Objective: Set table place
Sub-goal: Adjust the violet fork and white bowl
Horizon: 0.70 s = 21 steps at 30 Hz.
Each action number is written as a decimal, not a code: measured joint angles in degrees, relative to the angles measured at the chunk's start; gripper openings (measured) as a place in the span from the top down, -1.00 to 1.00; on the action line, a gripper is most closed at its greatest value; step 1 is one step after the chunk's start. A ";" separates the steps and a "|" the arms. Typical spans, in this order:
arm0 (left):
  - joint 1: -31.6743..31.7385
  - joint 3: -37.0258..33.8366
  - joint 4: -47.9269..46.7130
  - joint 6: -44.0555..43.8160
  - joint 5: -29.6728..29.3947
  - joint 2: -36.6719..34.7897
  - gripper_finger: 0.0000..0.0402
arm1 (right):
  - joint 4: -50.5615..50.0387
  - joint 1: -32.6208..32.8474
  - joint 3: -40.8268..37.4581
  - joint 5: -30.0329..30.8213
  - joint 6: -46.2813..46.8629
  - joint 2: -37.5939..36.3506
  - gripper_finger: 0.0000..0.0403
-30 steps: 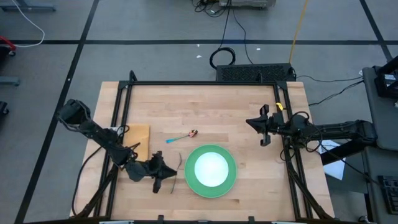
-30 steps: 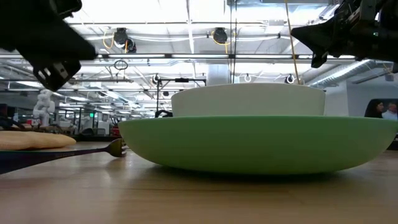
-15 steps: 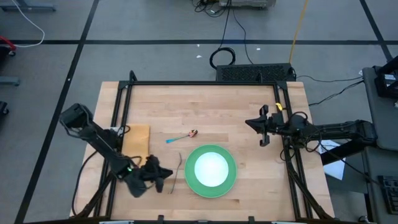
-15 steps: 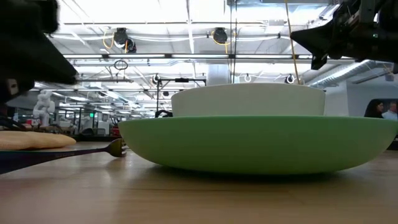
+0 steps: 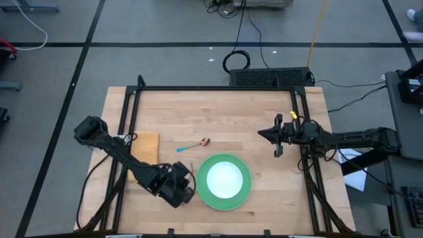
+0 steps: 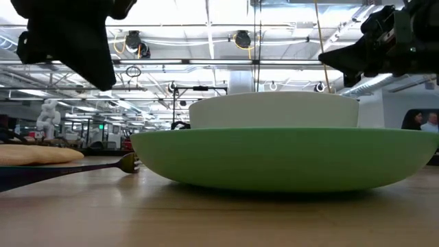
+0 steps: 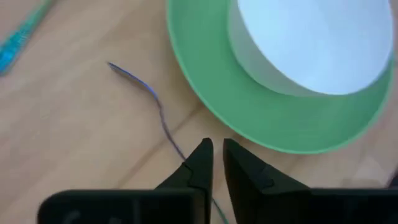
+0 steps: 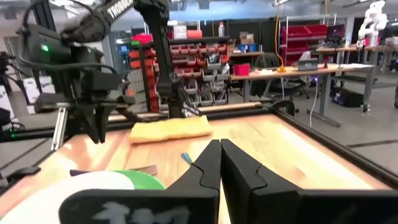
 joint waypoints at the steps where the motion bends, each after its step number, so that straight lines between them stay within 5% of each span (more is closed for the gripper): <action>1: 0.20 0.14 0.22 0.11 0.82 0.22 0.73 | -0.45 0.00 0.01 0.00 0.00 0.00 1.00; 14: 0.60 0.17 2.43 -7.46 8.82 5.67 0.00 | -0.36 -0.01 0.01 0.02 1.05 -0.02 1.00; 21: 0.73 0.17 2.66 -9.22 11.34 6.25 -0.10 | 0.49 -0.01 0.01 0.02 1.44 -0.04 1.00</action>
